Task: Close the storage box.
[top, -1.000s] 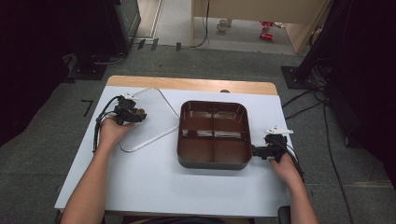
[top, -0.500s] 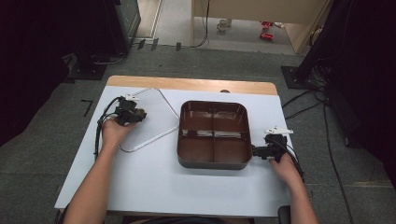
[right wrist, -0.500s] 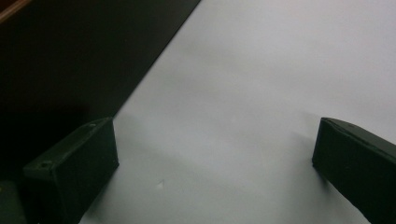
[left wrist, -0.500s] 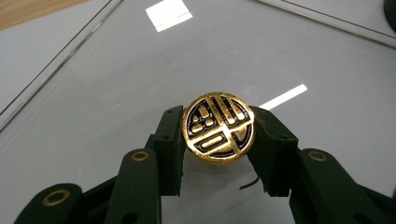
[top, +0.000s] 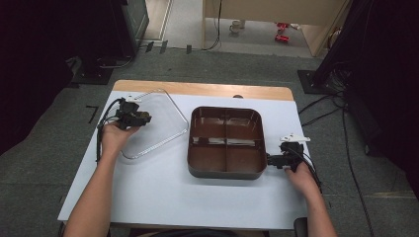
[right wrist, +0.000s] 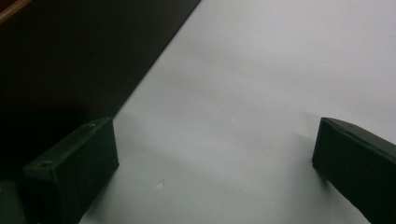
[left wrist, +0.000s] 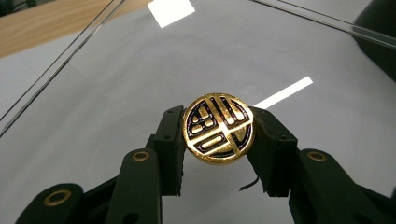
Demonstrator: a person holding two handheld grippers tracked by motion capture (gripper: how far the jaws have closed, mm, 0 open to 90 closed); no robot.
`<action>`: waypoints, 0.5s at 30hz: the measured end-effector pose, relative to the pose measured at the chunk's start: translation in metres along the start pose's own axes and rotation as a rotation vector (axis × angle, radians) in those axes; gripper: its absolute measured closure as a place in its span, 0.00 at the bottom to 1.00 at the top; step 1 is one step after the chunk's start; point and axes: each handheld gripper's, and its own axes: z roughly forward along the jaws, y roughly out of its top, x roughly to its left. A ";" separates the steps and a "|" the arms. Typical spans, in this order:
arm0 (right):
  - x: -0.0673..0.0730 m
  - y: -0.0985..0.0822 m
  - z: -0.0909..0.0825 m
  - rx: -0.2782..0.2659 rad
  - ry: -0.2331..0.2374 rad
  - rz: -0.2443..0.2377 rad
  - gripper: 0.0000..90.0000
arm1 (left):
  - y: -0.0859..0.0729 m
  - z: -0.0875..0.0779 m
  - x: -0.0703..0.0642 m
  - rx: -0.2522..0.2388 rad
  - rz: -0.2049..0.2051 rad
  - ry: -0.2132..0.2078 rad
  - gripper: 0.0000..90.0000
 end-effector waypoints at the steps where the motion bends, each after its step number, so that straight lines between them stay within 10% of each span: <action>1: 0.000 0.000 0.000 0.000 0.000 0.000 0.00 | 0.000 0.000 0.000 0.000 0.000 0.000 0.66; 15: 0.000 0.000 0.000 0.000 0.000 0.000 0.00 | 0.028 -0.052 -0.021 -0.099 0.037 -0.078 0.66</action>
